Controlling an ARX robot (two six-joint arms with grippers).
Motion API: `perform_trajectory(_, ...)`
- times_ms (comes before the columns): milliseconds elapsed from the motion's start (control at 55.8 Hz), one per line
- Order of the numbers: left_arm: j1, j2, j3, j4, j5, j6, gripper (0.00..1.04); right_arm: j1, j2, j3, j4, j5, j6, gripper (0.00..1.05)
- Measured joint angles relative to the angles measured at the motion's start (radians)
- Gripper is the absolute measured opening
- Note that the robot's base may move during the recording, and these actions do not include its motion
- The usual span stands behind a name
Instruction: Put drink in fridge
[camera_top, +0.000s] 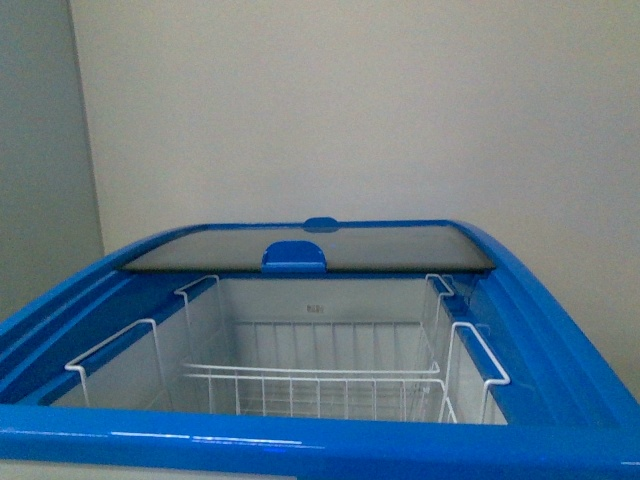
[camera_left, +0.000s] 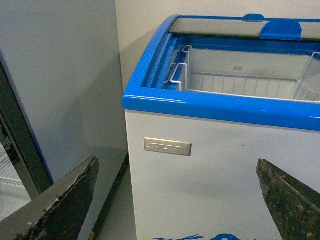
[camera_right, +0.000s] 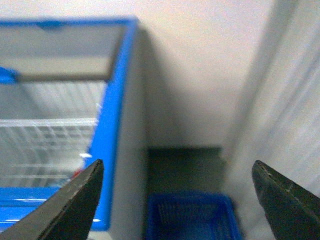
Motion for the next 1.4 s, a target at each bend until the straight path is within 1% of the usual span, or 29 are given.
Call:
perform_trajectory(18,0.000,0.000,0.000,0.000,0.000,0.000,0.97,-0.007,-0.056,-0.037,0.013,-0.048,-0.004,0.82)
perform_trajectory(54,0.000,0.000,0.000,0.000,0.000,0.000,0.97,-0.016,-0.135,-0.096,0.028,-0.100,-0.008,0.77)
perform_trajectory(90,0.000,0.000,0.000,0.000,0.000,0.000,0.97,-0.019,-0.246,-0.192,0.053,-0.139,-0.014,0.68)
perform_trajectory(143,0.000,0.000,0.000,0.000,0.001,0.000,0.97,-0.021,-0.355,-0.269,0.081,-0.161,-0.025,0.58)
perform_trajectory(233,0.000,0.000,0.000,0.000,0.000,0.000,0.97,-0.024,-0.402,-0.374,0.122,-0.153,-0.029,0.39)
perform_trajectory(287,0.000,0.000,0.000,0.000,0.000,0.000,0.97,-0.024,-0.414,-0.415,0.131,-0.159,-0.030,0.32)
perform_trajectory(322,0.000,0.000,0.000,0.000,0.000,0.000,0.97,-0.024,-0.425,-0.448,0.140,-0.154,-0.029,0.25)
perform_trajectory(430,0.000,0.000,0.000,0.000,0.000,0.000,0.97,-0.024,-0.476,-0.518,0.172,-0.153,-0.034,0.02)
perform_trajectory(914,0.000,0.000,0.000,0.000,0.000,0.000,0.97,-0.024,-0.581,-0.681,0.226,-0.156,-0.033,0.03)
perform_trajectory(1397,0.000,0.000,0.000,0.000,0.000,0.000,0.97,-0.024,-0.629,-0.740,0.238,-0.156,-0.032,0.03)
